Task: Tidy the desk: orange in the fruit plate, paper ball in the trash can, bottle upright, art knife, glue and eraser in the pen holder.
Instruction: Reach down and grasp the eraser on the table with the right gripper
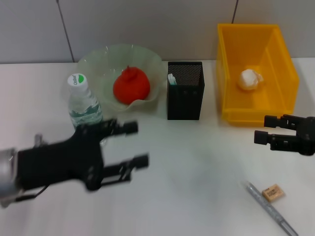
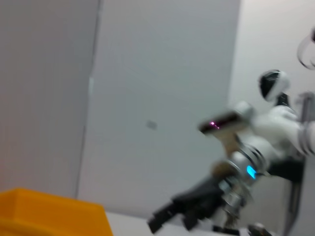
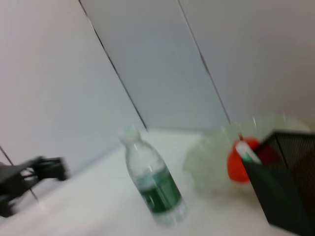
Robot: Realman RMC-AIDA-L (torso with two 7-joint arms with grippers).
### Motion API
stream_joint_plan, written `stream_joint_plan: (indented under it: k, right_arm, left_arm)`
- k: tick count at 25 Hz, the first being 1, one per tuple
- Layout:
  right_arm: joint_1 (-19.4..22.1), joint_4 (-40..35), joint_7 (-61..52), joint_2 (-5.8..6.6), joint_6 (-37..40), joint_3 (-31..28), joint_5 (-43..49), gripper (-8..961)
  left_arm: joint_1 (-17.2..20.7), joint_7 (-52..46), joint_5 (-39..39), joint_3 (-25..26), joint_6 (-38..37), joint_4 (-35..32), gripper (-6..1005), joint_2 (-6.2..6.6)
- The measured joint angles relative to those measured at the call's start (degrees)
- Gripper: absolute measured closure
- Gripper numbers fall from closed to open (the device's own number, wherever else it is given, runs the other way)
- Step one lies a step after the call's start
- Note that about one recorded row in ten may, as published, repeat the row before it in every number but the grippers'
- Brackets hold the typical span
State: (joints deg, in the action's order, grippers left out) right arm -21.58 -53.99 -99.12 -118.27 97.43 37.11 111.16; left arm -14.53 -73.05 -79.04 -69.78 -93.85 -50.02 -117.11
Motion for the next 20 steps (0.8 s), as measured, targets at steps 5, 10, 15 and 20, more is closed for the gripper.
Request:
stream_joint_plan:
  k: [5, 10, 15, 20]
  right_arm:
    - [-3.7, -17.3, -22.8, -0.39, 1.0, 6.7, 12.7, 118]
    - [-10.0, -31.4, -42.1, -0.09, 6.3, 17.7, 29.8, 118]
    - [-18.4, -31.6, -47.4, -0.42, 13.8, 23.0, 43.6, 118]
    - [-22.2, -25.8, -48.7, -0.74, 15.2, 31.7, 50.3, 118]
  left_arm:
    - [0.7, 2.7, -7.8, 5.6, -8.3, 3.6, 294, 1.49]
    - [2.0, 3.2, -12.7, 8.0, -9.7, 4.4, 294, 1.64]
    - [2.7, 3.3, -14.6, 10.7, -9.9, 5.2, 294, 1.58]
    - [3.2, 3.3, -14.7, 11.0, -10.1, 5.3, 294, 1.58]
